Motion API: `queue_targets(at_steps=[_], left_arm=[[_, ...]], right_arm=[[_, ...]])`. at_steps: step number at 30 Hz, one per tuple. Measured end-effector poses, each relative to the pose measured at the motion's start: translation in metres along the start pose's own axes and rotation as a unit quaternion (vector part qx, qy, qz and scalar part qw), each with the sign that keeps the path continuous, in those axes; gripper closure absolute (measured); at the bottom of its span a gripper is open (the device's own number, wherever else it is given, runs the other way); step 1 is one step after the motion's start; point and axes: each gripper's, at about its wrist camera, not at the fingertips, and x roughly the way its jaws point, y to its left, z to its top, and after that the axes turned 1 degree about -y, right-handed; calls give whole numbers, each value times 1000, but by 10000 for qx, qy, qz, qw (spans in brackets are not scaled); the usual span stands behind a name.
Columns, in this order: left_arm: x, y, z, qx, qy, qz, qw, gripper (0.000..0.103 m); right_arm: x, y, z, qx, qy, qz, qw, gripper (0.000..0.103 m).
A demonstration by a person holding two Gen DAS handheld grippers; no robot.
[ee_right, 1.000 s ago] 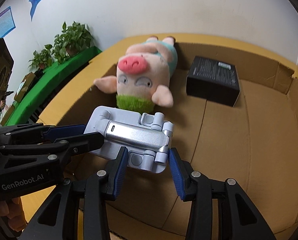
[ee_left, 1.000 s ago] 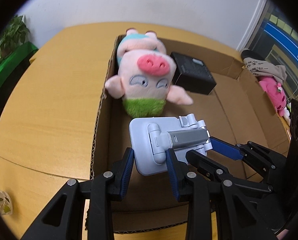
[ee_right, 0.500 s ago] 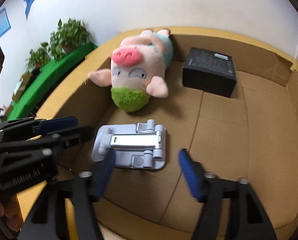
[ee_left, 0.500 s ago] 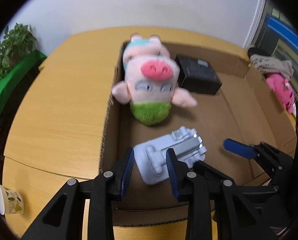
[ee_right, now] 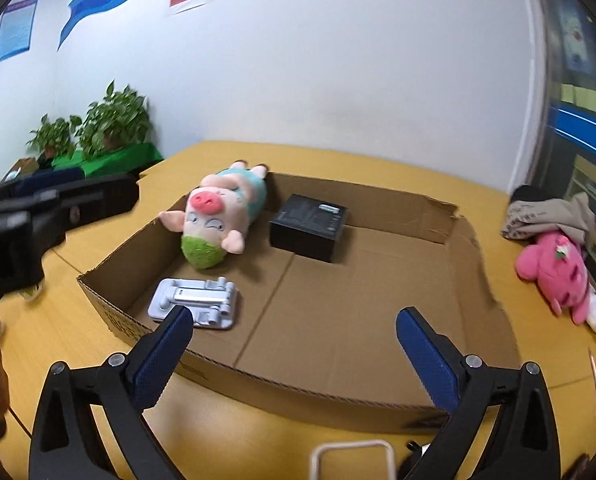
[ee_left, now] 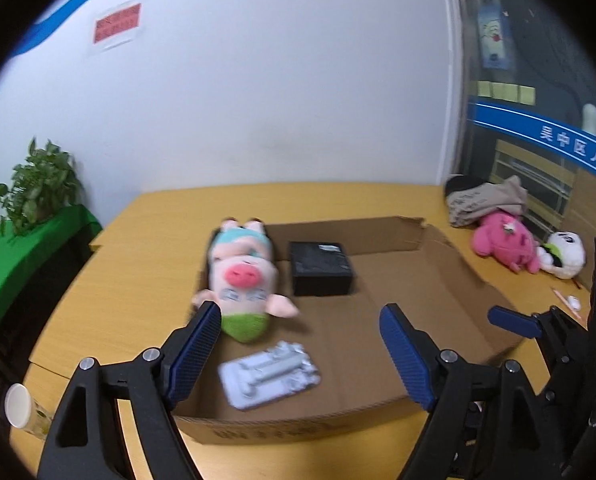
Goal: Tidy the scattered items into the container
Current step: 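Open both tools to drop the phone stand into the cardboard box, then move both tools toward the clear phone case on the table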
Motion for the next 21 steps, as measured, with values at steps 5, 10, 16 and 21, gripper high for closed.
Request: queue_targets(at_steps=[5, 10, 16, 21], left_arm=[[2, -13, -5, -148, 144, -135, 9997, 22], [0, -24, -12, -145, 215, -164, 9995, 22], [-2, -33, -17, -192, 321, -227, 9990, 22], [-3, -35, -18, -246, 341, -285, 9987, 22]], right_arm=[[-21, -18, -9, 121, -60, -78, 9999, 0], [-30, -31, -16, 215, -86, -105, 9997, 0], [-36, -37, -20, 294, -112, -90, 9995, 0], [-39, -38, -23, 300, -144, -74, 9994, 0]])
